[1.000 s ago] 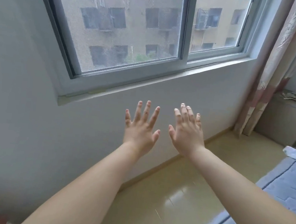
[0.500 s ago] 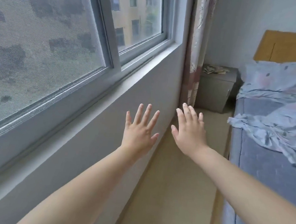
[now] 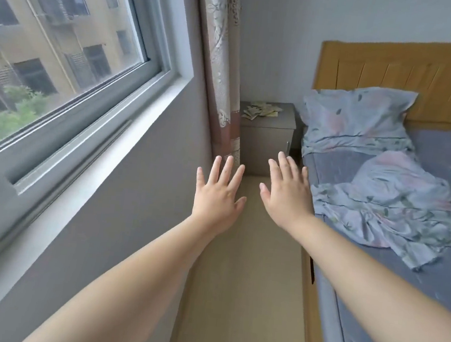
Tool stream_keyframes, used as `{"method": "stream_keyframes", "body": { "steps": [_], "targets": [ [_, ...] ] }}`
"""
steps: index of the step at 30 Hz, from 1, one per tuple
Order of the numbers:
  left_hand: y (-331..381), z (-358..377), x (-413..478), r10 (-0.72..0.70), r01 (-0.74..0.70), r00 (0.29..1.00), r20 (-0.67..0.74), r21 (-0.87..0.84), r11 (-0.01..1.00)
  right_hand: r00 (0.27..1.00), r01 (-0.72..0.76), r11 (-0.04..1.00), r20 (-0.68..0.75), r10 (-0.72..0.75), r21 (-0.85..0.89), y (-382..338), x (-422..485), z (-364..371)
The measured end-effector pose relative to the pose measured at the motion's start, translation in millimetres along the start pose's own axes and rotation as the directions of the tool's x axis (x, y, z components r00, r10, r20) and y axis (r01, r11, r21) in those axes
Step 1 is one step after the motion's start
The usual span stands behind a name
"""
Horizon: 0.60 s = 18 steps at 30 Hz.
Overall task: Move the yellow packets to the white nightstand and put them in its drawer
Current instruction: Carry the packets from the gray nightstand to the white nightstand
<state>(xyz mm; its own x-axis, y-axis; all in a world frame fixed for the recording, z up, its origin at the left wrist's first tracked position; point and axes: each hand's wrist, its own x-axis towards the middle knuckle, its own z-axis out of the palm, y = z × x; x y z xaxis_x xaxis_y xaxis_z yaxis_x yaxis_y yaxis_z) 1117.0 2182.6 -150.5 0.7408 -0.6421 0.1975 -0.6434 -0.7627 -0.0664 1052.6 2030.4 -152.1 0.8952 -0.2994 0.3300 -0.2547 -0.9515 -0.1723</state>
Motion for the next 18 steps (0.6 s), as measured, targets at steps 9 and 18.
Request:
{"method": "stream_keyframes", "body": {
  "steps": [9,18],
  "targets": [
    [-8,62,228,0.067,-0.067,0.998,0.009,-0.052,0.996,0.994,-0.061,0.996,0.084,0.066,-0.059,88,190,67],
    [-45,159,503,0.135,-0.129,0.989,0.058,-0.095,0.987,0.983,-0.126,0.977,0.110,0.146,-0.173,176,434,160]
  ]
}}
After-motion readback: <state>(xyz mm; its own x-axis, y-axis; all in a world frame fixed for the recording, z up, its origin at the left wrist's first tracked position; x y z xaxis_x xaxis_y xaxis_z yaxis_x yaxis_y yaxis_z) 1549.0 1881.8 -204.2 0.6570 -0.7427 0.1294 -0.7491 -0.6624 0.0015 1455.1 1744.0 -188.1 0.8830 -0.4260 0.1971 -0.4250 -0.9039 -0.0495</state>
